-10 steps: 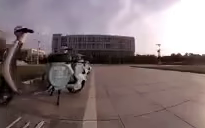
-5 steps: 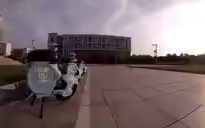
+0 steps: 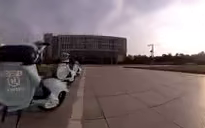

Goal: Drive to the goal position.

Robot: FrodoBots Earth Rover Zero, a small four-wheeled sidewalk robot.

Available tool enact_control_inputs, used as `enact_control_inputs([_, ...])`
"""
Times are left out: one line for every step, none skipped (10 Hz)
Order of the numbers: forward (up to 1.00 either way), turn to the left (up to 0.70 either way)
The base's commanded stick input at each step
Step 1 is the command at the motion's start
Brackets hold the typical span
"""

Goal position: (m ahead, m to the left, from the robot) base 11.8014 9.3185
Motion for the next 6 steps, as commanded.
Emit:
enact_control_inputs([0.70,-0.14])
enact_control_inputs([0.70,-0.14])
enact_control_inputs([0.70,-0.14])
enact_control_inputs([0.70,-0.14])
enact_control_inputs([0.70,-0.14])
enact_control_inputs([0.70,-0.14])
